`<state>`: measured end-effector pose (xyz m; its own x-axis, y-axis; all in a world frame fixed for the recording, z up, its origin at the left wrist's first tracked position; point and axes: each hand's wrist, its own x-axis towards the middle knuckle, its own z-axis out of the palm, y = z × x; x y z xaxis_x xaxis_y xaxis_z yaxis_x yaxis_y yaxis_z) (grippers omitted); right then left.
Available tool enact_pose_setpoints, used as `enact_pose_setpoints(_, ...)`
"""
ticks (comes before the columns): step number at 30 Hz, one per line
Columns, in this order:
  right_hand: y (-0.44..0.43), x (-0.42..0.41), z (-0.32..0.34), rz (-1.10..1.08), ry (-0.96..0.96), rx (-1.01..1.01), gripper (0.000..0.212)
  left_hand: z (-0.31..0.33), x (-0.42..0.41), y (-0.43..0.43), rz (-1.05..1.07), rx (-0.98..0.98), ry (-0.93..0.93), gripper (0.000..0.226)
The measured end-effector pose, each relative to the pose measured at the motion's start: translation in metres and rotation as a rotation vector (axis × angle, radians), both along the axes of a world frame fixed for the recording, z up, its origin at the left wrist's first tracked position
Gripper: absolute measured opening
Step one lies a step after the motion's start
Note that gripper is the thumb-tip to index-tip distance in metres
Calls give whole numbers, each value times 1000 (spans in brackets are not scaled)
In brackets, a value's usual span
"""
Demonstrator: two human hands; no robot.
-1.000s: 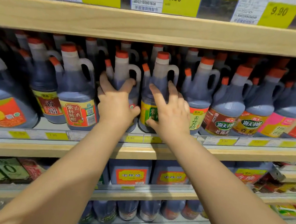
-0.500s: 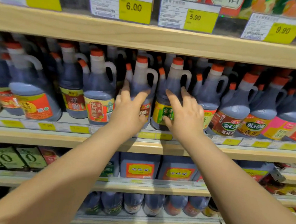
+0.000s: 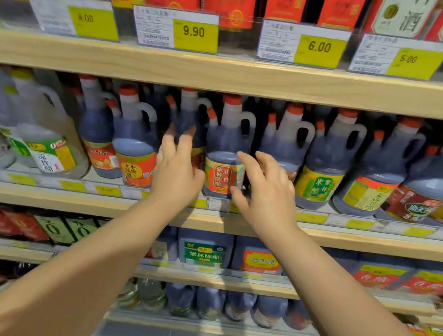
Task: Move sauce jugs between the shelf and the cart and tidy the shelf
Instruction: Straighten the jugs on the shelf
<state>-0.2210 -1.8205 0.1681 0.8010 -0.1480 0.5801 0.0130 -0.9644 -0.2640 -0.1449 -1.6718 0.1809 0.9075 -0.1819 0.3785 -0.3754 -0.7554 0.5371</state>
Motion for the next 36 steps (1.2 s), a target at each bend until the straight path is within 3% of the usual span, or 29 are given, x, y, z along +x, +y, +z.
enact_pose_setpoints(4, 20, 33, -5, -81, -72, -46, 73, -3, 32, -7, 20, 35, 78, 91)
enact_pose_setpoints(9, 39, 61, -17, -200, -13, -13, 96, -9, 63, -12, -38, 98, 80, 102)
enact_pose_setpoints(11, 43, 63, -22, -205, -23, 29, 94, -10, 69, -13, -29, 126, 92, 103)
enact_pose_setpoints(14, 45, 63, -25, -203, -36, 54, 88, -22, 74, -12, -55, 138, -60, 96)
enact_pose_setpoints(22, 41, 58, -22, -251, -31, -16, 77, -16, 71, -21, 68, -353, -30, 92)
enact_pose_setpoints(23, 40, 58, -21, -247, -24, -22, 76, -16, 69, -19, 10, -342, -26, 87)
enact_pose_setpoints(26, 35, 57, -18, -231, -4, -46, 76, -22, 63, -12, -46, -71, -85, 70)
enact_pose_setpoints(36, 23, 59, -8, -332, 47, -231, 84, -24, 32, -5, -20, -66, -97, 65)
